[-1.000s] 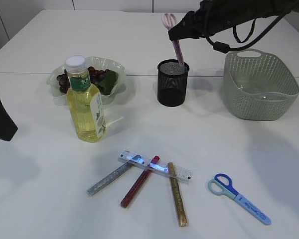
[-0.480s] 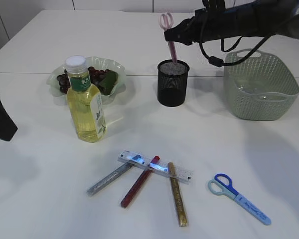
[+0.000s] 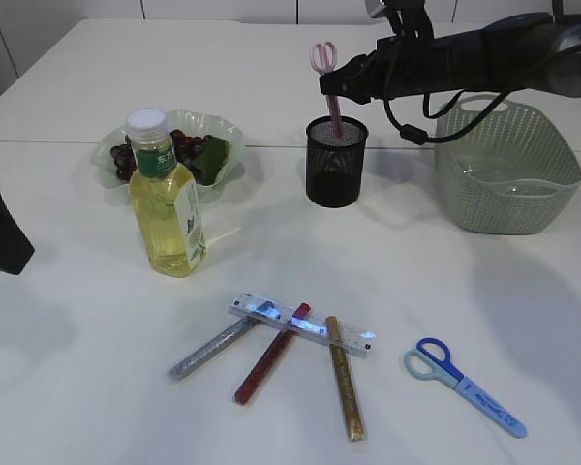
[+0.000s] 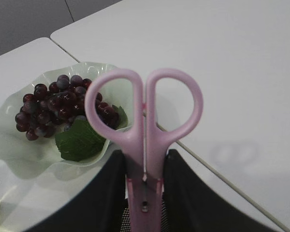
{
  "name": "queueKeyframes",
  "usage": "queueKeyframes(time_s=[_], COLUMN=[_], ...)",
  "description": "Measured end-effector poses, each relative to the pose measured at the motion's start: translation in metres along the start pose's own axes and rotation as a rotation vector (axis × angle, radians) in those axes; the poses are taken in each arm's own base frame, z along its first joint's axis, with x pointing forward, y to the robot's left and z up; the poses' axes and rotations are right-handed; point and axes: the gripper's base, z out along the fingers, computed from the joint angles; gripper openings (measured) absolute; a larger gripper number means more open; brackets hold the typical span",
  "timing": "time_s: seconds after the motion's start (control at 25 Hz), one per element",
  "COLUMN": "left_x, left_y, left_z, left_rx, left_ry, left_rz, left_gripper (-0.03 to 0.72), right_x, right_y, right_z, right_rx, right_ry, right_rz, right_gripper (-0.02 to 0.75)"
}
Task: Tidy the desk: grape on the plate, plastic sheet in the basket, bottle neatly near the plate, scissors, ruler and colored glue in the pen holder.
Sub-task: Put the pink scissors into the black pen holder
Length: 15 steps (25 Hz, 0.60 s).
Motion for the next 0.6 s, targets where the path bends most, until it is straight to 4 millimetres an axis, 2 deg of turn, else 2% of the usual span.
queueKeyframes(time_s=[0.24,0.48,0.6], left_x=[0.0,0.0,0.0], left_y=[0.0,0.0,0.0], left_z=[0.0,0.0,0.0], left_rx=[0.0,0.002,0.003], left_ry=[0.0,0.002,0.004], left_rz=[0.0,-0.001,-0.001], left_gripper=[0.541,0.541,0.541], right_x=[0.0,0.0,-0.013], right_y=[0.0,0.0,0.005], right_z=[0.0,-0.001,-0.015], right_rx=[0.0,0.003,0.039], right_ry=[-0.002,0.017,0.117], right_rz=[0.0,0.093,0.118], right_gripper=[0.309,0.319,0.321])
